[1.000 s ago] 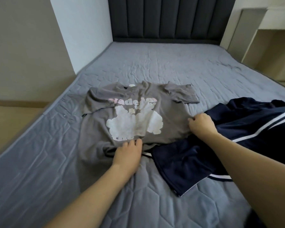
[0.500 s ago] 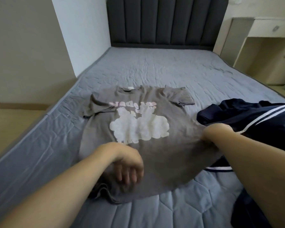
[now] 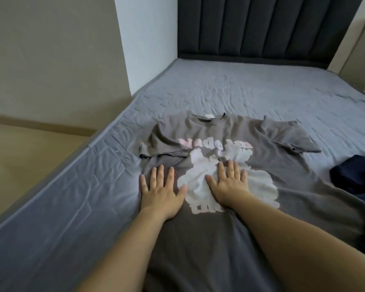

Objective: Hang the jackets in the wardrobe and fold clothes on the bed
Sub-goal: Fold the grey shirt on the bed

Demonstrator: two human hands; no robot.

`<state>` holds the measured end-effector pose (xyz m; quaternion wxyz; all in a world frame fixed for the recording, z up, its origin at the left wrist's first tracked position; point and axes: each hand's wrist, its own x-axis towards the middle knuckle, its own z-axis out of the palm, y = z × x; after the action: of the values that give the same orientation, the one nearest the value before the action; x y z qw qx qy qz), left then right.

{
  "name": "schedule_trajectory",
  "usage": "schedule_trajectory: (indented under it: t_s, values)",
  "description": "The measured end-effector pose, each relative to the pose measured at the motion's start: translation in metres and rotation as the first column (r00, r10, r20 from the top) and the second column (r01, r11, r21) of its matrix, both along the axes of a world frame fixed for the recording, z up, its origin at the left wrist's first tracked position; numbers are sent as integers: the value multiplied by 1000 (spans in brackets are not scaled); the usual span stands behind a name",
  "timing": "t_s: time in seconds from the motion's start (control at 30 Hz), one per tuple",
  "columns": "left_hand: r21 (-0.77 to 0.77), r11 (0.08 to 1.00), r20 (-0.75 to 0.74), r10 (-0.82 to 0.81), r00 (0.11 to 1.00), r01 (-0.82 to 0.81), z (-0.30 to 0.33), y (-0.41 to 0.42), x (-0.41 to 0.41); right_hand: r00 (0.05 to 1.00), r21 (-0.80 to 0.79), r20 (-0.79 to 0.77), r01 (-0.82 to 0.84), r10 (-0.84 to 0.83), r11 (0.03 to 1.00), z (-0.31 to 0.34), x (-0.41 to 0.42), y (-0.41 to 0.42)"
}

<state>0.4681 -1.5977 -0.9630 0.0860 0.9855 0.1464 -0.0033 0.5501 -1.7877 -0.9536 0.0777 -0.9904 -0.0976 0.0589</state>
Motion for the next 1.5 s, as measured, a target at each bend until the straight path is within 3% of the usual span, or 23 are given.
schedule_trajectory:
  t_s: [0.1,0.2,0.27,0.33,0.5,0.6,0.63,0.67,0.73,0.8,0.83,0.87,0.9,0.93,1.0,1.07,1.13,1.2,1.4,1.5]
  values:
    - [31,998,101,56,993,-59,-3,19,42,997,49,74,-25,22,998,-5,42,14]
    - [68,973,363,181,914,-220,-1,26,78,979,78,202,-42,26,996,1,94,29]
    - [-74,942,516,318,795,-328,4,34,101,969,63,245,-51,34,997,6,126,35]
    - [-313,867,570,497,654,-387,9,47,121,965,5,249,-88,84,996,1,146,37]
    - [-707,509,301,845,441,-492,28,74,160,969,-41,223,-103,110,994,-28,160,36]
    - [-924,193,97,954,284,-331,63,76,171,966,-60,234,-99,110,993,-28,166,36]
    - [-964,148,91,965,247,-222,74,77,172,965,-63,237,-98,110,993,-29,165,36]
    - [-979,162,135,969,207,-120,83,81,173,965,-62,239,-101,113,993,-30,164,35]
    - [-949,315,312,944,104,-15,97,95,165,965,-55,237,-105,115,993,-31,161,36]
    - [-876,466,463,885,50,-126,99,115,151,967,-43,231,-100,107,994,-27,161,37]
    - [-794,520,519,850,94,-315,94,122,144,970,-42,218,-97,104,994,-24,160,37]
    - [-642,579,559,802,210,-502,88,122,136,976,-43,191,-98,105,994,-22,159,38]
    - [-453,671,582,721,375,-587,80,115,133,981,-41,155,-108,113,993,-21,158,38]
    - [-283,785,579,598,554,-551,73,100,135,986,-28,115,-123,125,992,-20,159,38]
    - [-91,960,466,277,840,-265,62,57,159,980,-30,29,-194,195,980,-13,172,33]
    - [-77,997,182,9,983,6,47,18,193,973,-75,8,-229,230,971,-1,199,19]
    - [-89,995,-57,-47,997,42,27,-2,223,995,-66,54,-76,80,995,7,231,-6]
    - [-12,999,-82,34,996,-35,10,-6,251,992,-103,112,64,-52,993,1,259,-36]
    - [102,986,240,103,965,-131,-1,9,343,944,51,327,35,-49,998,-14,341,-51]
    - [128,977,504,83,860,-169,-2,16,368,905,55,425,-46,19,997,-13,371,-46]
